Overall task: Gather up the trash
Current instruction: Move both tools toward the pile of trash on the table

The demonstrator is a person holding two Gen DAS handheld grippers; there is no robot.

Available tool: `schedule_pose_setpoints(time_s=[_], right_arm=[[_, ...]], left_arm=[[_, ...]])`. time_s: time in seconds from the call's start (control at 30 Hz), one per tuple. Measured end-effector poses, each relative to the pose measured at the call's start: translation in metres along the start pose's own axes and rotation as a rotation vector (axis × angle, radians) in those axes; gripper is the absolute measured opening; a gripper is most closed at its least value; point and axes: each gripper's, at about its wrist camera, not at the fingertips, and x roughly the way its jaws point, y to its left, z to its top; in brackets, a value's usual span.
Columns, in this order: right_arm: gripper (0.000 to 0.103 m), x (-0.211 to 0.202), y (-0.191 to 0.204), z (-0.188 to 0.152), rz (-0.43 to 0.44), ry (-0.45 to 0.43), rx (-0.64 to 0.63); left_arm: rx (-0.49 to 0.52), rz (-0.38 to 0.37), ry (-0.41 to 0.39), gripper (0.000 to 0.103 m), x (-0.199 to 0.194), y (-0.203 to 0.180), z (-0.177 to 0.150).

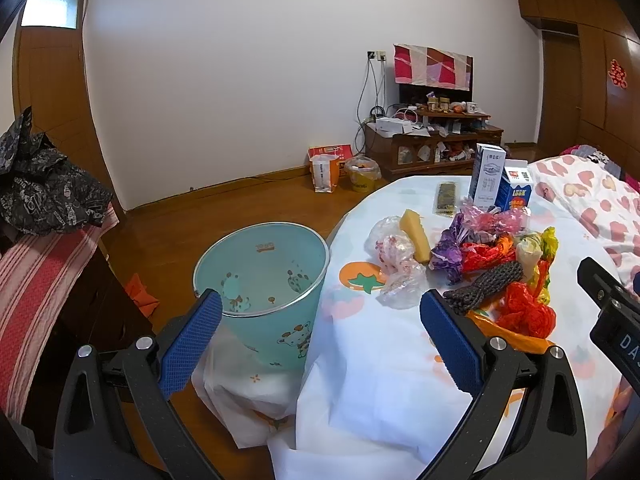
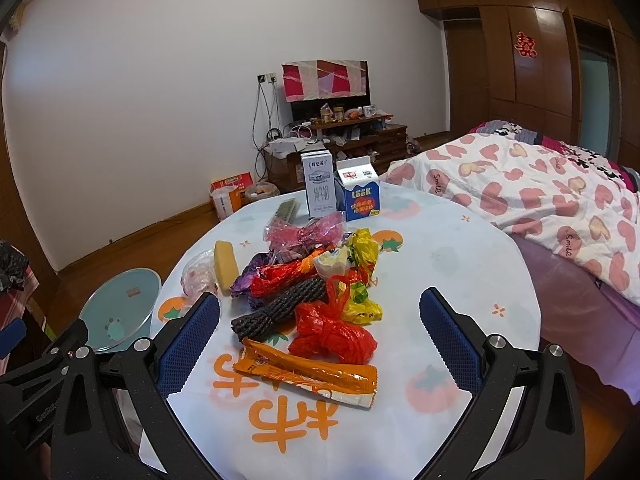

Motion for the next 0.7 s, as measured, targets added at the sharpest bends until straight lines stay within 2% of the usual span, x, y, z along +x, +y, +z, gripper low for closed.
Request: schedule_pose_setpoints(time_s=[0.47, 0.7], right_arm=[[0.099, 0.001, -0.007, -0.002, -0.019, -0.007, 0.002], [0.098, 0.013, -0.025, -0.009, -0.060, 0.013, 0.004]], left_arm=[[0.016, -0.007, 0.004, 0.097, 0.005, -0.002, -0.004], [0.046, -0.051, 0.023, 0.097, 0.017, -0.012, -0.012]])
